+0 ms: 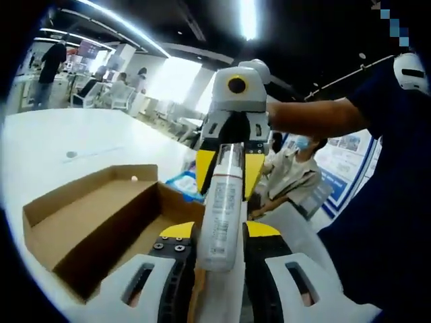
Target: Operate the shoe box by opening the lid, removing the specified soft item, and placing it in the target area until the item is outside and the box remains undamaged.
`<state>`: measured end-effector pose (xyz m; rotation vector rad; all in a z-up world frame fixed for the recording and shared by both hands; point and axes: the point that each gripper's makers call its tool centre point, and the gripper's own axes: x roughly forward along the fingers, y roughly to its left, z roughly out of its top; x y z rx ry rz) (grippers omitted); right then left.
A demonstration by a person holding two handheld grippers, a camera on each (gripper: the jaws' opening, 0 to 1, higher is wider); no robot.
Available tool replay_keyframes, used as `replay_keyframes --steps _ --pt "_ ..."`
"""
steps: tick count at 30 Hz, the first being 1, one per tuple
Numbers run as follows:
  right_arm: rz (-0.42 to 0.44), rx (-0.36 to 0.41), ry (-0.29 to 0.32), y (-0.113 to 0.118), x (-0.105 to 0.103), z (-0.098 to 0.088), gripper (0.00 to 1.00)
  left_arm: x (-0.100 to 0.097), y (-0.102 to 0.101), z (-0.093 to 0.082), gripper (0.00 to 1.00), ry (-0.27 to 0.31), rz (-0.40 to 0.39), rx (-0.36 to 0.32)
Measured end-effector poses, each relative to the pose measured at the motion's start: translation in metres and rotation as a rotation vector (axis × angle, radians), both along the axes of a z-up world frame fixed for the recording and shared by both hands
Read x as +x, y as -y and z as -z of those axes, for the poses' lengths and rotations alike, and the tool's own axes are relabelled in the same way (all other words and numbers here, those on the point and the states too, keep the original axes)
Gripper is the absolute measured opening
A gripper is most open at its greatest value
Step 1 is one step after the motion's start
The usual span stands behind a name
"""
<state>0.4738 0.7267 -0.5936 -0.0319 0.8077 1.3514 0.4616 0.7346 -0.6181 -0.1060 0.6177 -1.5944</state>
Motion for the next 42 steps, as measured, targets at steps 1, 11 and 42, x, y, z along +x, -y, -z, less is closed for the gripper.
replay_keyframes --steps 1,11,42 --pt "0.005 -0.008 0.002 0.002 0.001 0.001 0.19 -0.001 -0.001 0.002 0.27 -0.012 -0.002 0.009" --pt "-0.028 -0.289 0.102 0.053 0.0 0.026 0.19 0.011 0.0 0.036 0.24 0.224 -0.059 0.247" --pt "-0.149 -0.669 0.192 0.21 -0.023 0.027 0.19 -0.029 0.089 0.038 0.28 0.425 -0.046 0.464"
